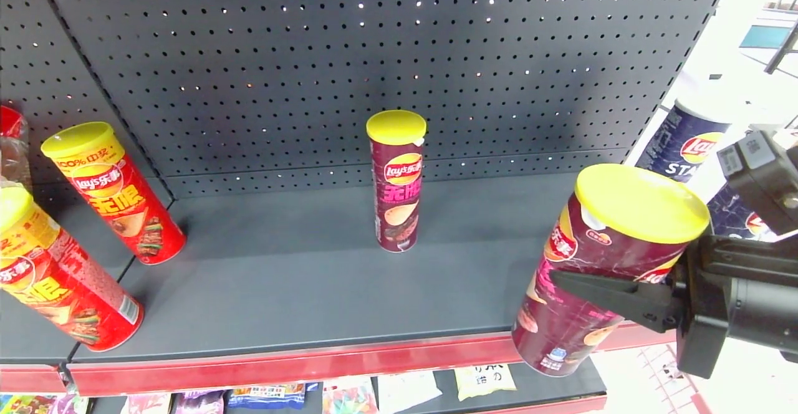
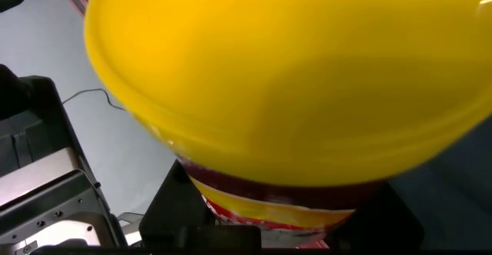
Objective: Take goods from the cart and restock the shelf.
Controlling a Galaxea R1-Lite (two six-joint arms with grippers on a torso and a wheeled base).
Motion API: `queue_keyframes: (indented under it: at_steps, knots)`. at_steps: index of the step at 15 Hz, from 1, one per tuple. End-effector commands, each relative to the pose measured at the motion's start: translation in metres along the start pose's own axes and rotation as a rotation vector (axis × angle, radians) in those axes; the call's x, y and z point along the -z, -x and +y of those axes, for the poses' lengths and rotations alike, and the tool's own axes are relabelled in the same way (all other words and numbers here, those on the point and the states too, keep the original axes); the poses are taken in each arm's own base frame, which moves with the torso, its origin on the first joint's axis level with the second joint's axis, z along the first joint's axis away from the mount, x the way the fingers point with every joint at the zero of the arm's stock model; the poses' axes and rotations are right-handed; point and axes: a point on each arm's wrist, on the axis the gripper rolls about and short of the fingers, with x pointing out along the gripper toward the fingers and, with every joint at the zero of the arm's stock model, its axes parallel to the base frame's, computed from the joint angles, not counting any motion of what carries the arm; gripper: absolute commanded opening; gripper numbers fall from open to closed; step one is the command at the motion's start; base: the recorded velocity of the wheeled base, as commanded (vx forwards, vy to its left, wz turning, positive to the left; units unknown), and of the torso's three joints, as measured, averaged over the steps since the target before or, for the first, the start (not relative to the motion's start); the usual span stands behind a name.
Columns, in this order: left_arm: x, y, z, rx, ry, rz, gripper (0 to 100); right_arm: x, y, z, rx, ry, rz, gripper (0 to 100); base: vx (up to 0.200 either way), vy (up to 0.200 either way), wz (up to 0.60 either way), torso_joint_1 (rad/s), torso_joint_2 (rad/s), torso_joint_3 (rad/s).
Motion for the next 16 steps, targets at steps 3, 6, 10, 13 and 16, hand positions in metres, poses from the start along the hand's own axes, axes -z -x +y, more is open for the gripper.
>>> queue_keyframes:
  at_steps: [3, 6, 10, 13, 16]
  knots:
    - [-0.001, 0.0, -0.001, 0.043, -0.002, 0.005, 100, -0.005, -0.004, 0.003, -0.019, 0.013, -0.01, 0, 0.0, 0.0, 0.0, 0.0, 0.0, 0.0]
    - [-0.001, 0.0, -0.001, 0.046, -0.006, 0.002, 100, -0.021, -0.008, -0.003, 0.013, 0.015, -0.049, 0, 0.0, 0.0, 0.0, 0.0, 0.0, 0.0]
    - [-0.148, -0.041, -0.001, 0.144, 0.058, 0.007, 100, -0.019, -0.008, -0.008, 0.043, -0.018, -0.038, 0, 0.0, 0.0, 0.0, 0.0, 0.0, 0.0]
    - [-0.153, -0.098, -0.018, 0.587, 0.059, 0.216, 100, -0.015, -0.007, -0.007, 0.042, -0.023, -0.031, 0, 0.0, 0.0, 0.0, 0.0, 0.0, 0.0]
    - [-0.158, -0.142, -0.036, 0.829, 0.04, 0.287, 100, -0.017, -0.002, -0.006, 0.047, -0.02, -0.045, 0, 0.0, 0.0, 0.0, 0.0, 0.0, 0.0]
